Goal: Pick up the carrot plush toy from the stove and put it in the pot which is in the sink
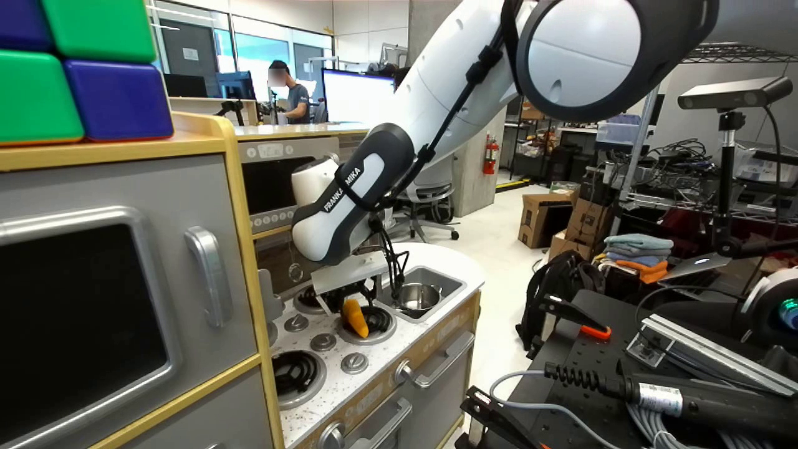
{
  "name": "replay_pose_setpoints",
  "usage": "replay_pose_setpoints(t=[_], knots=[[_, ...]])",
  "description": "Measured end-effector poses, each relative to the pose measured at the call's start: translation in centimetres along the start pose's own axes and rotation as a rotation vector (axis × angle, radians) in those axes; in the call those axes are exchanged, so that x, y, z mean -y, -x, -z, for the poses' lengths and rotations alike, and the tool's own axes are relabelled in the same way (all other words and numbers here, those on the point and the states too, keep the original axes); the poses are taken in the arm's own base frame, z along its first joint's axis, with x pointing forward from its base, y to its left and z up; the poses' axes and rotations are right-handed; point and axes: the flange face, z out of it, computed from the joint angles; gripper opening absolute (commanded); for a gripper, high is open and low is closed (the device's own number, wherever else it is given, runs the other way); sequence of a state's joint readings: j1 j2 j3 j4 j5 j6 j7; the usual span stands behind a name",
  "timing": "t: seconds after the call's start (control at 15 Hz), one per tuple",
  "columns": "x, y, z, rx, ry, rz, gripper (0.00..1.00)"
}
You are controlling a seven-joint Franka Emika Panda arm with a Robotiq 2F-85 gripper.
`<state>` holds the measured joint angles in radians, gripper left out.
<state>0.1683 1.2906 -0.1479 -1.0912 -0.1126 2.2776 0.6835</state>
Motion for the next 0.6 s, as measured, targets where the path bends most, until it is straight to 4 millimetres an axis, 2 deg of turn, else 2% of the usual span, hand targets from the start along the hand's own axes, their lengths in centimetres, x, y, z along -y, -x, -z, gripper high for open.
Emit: replay_pose_setpoints(t=[0.27,0.4,0.47,0.53,0.6], knots=[[-0.3,-0.5,-0.3,-0.001,0.000,-0.008,0.03],[-0.7,-0.9,-0.3,-0.002,-0.002,-0.016,0.00],[-1.1,-1.2,-0.3,-0.002,-0.003,-0.023,0.03],[-1.6,-1.6,-0.2,-0.003,-0.005,-0.032,0.01],[-2.3,-2.1,-0.1,-0.005,-0.008,-0.043,0.03]])
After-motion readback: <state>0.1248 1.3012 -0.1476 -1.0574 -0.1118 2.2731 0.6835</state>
